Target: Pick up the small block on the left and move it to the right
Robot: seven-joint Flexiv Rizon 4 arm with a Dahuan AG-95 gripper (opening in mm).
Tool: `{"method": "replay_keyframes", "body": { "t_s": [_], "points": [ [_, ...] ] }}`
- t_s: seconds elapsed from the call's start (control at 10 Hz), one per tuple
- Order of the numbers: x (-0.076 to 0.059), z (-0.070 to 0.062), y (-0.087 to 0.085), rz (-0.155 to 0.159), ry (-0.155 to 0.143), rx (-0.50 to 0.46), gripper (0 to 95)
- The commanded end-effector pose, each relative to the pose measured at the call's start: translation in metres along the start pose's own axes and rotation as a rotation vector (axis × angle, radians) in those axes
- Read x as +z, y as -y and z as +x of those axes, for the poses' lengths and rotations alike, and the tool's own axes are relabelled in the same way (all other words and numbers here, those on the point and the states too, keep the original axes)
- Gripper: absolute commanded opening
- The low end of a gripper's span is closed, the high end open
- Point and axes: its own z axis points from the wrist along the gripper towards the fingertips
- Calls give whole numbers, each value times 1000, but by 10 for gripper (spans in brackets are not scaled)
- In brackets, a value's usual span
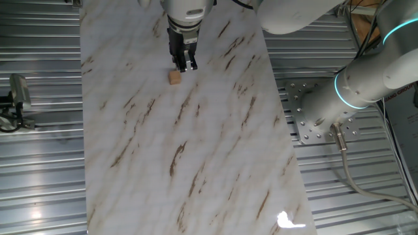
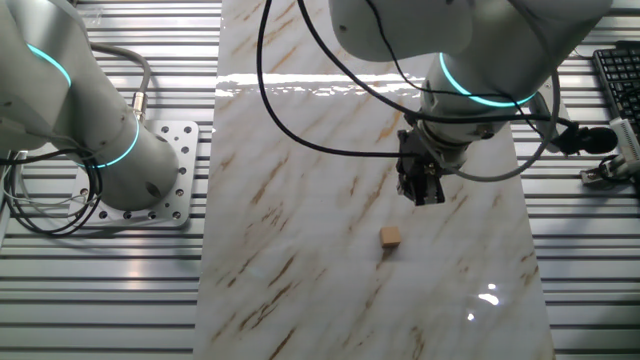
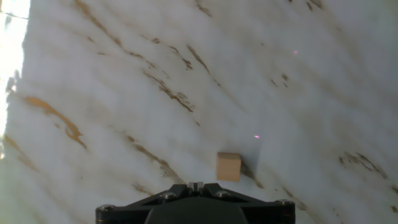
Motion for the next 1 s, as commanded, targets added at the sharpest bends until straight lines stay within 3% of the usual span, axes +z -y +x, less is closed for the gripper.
{"method": "replay_keyframes", "body": {
  "t_s": [0.1,0.5,1.0],
  "points": [
    [0,0,1,2,1,-7,0],
    [3,-2,3,11,-2,-25,0],
    [20,-12,15,6,-16,-41,0]
  ]
}}
